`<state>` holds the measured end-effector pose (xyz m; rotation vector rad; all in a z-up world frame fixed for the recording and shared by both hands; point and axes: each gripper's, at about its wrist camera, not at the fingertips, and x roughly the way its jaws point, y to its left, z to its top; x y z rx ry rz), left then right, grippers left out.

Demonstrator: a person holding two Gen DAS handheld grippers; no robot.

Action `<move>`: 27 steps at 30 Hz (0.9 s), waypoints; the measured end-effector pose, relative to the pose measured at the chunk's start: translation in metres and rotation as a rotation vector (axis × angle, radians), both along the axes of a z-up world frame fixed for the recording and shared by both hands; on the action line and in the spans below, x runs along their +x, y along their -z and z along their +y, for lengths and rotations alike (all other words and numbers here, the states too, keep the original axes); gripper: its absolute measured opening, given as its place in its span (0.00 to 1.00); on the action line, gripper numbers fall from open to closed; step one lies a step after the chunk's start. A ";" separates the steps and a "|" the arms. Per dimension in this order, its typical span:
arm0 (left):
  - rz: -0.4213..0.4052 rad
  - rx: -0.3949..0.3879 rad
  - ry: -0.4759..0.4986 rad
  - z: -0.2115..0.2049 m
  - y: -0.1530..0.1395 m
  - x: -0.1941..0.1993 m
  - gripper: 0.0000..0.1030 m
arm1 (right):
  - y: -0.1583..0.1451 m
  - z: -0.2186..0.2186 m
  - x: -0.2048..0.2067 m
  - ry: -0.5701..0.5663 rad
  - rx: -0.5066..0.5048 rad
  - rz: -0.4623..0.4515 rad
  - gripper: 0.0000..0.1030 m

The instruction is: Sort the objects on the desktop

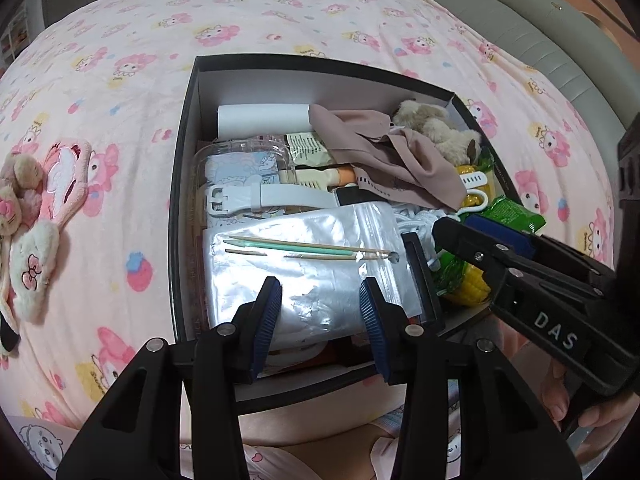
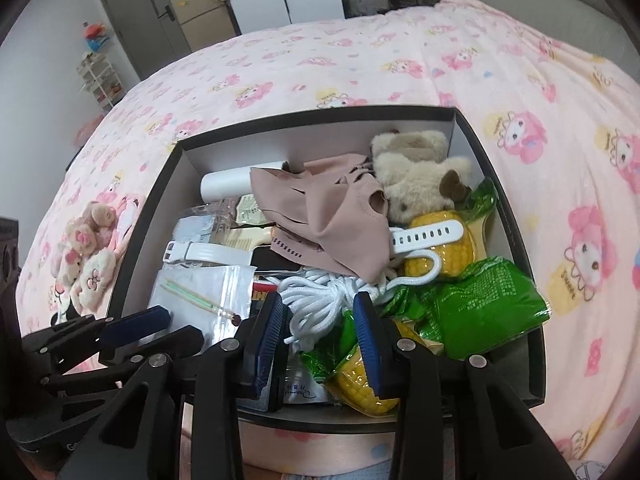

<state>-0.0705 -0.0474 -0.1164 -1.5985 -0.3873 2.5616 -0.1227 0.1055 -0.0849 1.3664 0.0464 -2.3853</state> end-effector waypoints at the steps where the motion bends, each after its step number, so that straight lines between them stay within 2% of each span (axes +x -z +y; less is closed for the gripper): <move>1: -0.001 -0.006 0.001 0.000 0.000 -0.001 0.40 | -0.001 -0.001 0.002 -0.006 0.006 0.012 0.32; 7: 0.013 0.023 0.021 -0.002 -0.001 -0.004 0.40 | -0.004 -0.007 0.006 -0.047 0.000 0.040 0.32; 9: 0.024 0.005 0.023 0.000 0.000 -0.001 0.40 | -0.003 -0.010 0.008 -0.049 0.024 0.047 0.26; 13: 0.023 0.014 0.036 -0.001 -0.001 0.004 0.40 | 0.003 -0.011 0.008 -0.068 0.032 0.013 0.22; 15: 0.047 0.013 0.035 -0.003 -0.006 0.005 0.40 | 0.004 -0.012 0.008 -0.085 0.017 -0.011 0.22; 18: 0.067 0.012 0.044 -0.006 -0.011 0.001 0.40 | 0.000 -0.011 0.011 -0.085 -0.007 0.005 0.22; 21: 0.050 0.024 0.063 -0.004 -0.007 -0.004 0.40 | -0.004 -0.008 0.009 -0.048 0.001 0.043 0.22; 27: 0.008 -0.038 0.099 0.008 0.002 -0.004 0.39 | 0.009 -0.013 0.005 -0.065 0.048 -0.024 0.22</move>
